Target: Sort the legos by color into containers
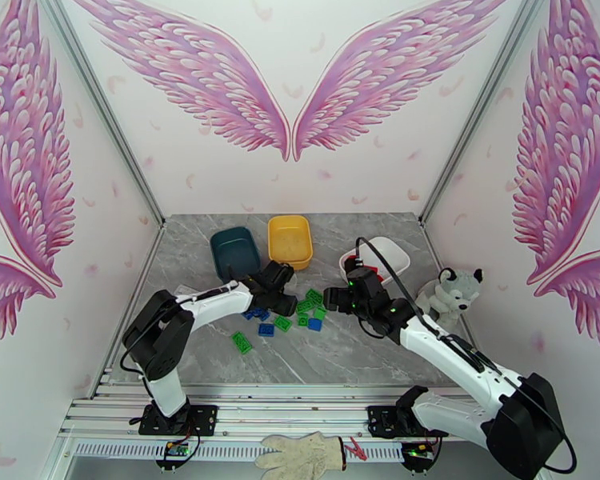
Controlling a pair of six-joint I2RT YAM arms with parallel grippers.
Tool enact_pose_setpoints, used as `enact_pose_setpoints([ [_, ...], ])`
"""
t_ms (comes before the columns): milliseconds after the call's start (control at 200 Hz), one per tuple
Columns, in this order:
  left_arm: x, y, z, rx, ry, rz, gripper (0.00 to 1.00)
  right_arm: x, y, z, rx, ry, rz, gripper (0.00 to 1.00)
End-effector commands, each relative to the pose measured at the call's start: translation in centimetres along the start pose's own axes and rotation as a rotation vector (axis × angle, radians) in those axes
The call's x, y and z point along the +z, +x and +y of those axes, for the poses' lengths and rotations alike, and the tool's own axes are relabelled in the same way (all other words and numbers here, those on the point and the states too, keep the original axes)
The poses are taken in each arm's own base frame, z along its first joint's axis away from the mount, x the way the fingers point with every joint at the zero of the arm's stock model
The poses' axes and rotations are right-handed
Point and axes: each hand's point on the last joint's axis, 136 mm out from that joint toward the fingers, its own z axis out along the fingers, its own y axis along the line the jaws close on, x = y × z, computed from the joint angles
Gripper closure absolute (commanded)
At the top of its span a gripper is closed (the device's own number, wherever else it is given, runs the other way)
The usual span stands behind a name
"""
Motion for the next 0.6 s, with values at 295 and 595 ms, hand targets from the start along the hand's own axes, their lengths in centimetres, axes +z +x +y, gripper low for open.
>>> enact_pose_setpoints([
  [295, 0.4, -12.0, -10.5, -0.172, 0.395, -0.187, 0.37, -1.1, -0.9, -6.1, 0.132, 0.286, -0.036, 0.01],
  [595, 4.9, -16.9, -17.2, -0.238, 0.571, -0.217, 0.38, -8.0, -2.6, -9.1, 0.227, 0.295, -0.268, 0.01],
])
